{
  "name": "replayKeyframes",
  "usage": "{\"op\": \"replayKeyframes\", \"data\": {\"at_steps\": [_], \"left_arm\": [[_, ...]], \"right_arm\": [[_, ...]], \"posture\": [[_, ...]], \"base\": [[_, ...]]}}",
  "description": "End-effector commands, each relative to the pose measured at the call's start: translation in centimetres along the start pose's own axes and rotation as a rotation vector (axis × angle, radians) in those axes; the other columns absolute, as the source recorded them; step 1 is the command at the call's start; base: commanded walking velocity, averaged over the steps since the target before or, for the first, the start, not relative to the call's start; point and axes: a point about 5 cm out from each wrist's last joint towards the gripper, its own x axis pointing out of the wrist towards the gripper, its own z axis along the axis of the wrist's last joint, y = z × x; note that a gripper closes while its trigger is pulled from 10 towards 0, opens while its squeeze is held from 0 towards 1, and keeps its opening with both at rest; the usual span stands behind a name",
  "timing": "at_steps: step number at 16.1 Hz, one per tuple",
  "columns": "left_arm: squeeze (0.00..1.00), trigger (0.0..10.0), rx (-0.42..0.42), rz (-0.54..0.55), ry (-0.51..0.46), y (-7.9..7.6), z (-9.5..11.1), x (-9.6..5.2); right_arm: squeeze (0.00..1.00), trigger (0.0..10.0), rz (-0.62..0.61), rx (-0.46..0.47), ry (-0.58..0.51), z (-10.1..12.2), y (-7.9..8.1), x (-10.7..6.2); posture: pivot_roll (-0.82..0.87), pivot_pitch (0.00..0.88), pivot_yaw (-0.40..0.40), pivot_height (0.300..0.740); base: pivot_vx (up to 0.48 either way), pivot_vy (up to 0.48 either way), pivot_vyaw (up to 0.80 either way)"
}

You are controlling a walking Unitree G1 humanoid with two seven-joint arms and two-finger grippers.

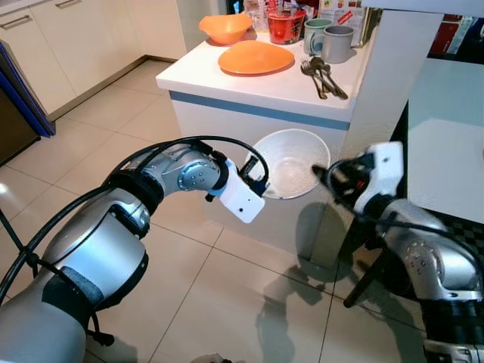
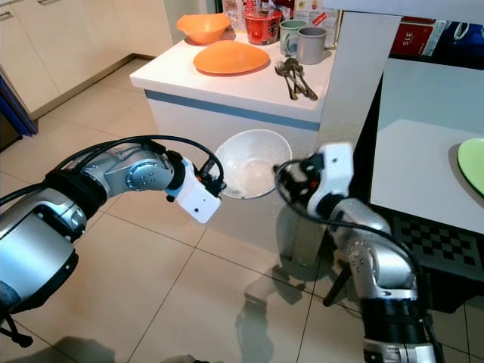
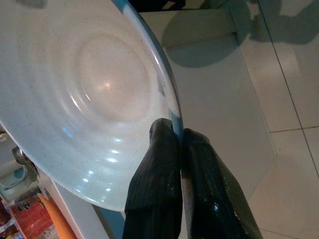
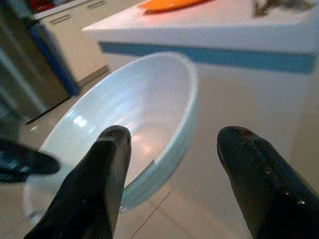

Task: Setting the table

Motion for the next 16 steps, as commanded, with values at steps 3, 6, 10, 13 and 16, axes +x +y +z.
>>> {"op": "replayKeyframes", "data": {"at_steps": [3, 6, 10, 13, 16], "left_arm": [[0.0, 0.0, 0.005, 0.063, -0.006, 1.5, -0.1, -0.7], [0.0, 0.0, 0.007, 0.064, -0.01, 1.5, 0.0, -0.6], [0.0, 0.0, 0.007, 0.064, -0.012, 1.5, 0.0, -0.6], [0.0, 0.0, 0.005, 0.064, -0.014, 1.5, 0.0, -0.6], [0.0, 0.0, 0.011, 0.088, -0.021, 2.0, 0.3, -0.6]], "right_arm": [[0.0, 0.0, -0.041, 0.015, -0.029, 0.2, -0.5, 0.4], [0.0, 4.5, -0.05, -0.023, 0.001, -0.2, -0.4, 0.7], [1.0, 10.0, -0.072, -0.041, -0.002, -0.3, -0.6, 0.8], [0.0, 10.0, -0.053, -0.053, 0.023, -0.5, -0.5, 1.0], [0.0, 3.5, 0.015, -0.011, 0.048, -0.9, 0.5, 1.2]], "posture": [[-0.05, 0.0, 0.113, 0.74], [-0.05, 0.0, 0.112, 0.74], [-0.05, 0.0, 0.11, 0.74], [-0.04, 0.0, 0.108, 0.74], [-0.04, 0.0, 0.108, 0.74]], "base": [[0.0, 0.0, 0.0], [0.0, 0.0, 0.0], [0.0, 0.0, 0.0], [0.0, 0.0, 0.0], [0.0, 0.0, 0.0]]}}
